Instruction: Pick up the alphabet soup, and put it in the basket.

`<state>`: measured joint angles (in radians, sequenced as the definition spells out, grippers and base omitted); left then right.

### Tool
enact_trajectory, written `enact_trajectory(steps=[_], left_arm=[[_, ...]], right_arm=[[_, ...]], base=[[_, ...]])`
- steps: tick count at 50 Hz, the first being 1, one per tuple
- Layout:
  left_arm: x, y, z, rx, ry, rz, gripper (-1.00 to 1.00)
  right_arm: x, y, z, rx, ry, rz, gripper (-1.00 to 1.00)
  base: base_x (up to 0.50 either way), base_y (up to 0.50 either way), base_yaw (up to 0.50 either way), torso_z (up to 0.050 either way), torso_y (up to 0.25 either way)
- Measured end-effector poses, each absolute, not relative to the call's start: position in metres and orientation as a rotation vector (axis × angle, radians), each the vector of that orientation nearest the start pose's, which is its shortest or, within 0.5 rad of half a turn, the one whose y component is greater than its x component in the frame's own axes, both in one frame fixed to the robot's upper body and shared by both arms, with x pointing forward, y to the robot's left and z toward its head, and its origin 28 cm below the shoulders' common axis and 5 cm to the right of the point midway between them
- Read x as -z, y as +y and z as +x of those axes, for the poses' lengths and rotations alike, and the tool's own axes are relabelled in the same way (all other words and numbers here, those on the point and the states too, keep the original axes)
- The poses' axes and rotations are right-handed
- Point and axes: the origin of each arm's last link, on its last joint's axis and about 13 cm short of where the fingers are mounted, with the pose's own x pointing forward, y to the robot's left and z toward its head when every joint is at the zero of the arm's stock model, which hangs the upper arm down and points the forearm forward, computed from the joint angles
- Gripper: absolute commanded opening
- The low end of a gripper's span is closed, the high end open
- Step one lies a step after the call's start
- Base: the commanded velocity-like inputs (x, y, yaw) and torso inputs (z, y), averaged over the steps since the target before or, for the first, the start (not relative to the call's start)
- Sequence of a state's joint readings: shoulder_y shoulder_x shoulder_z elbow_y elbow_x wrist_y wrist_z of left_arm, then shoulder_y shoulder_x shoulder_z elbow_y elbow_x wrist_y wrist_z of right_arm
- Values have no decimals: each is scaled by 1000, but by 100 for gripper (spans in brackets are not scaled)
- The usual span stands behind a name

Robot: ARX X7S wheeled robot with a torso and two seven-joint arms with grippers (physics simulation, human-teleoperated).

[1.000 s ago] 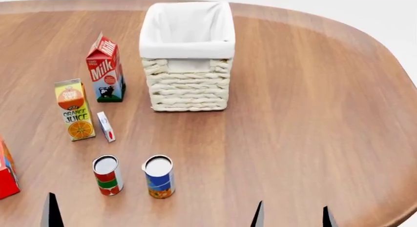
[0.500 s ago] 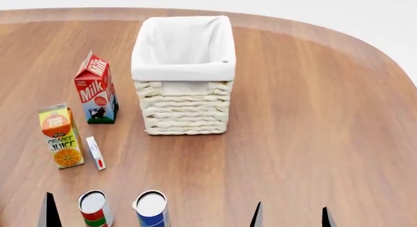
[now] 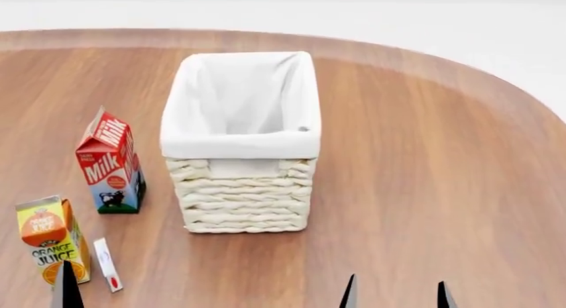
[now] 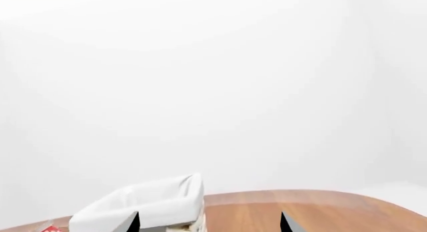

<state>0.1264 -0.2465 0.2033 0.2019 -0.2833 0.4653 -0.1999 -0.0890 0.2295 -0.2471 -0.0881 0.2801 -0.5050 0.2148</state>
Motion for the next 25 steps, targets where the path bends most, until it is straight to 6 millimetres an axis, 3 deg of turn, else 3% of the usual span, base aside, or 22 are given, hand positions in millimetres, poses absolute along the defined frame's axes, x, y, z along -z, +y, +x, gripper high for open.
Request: enact_trajectory(steps=[25], left_arm=[[-59,214,180,27,-464,-174,100]], right_arm=[[-43,-98,186,-22,-420,182,100]], base=[[372,0,0,0,1]])
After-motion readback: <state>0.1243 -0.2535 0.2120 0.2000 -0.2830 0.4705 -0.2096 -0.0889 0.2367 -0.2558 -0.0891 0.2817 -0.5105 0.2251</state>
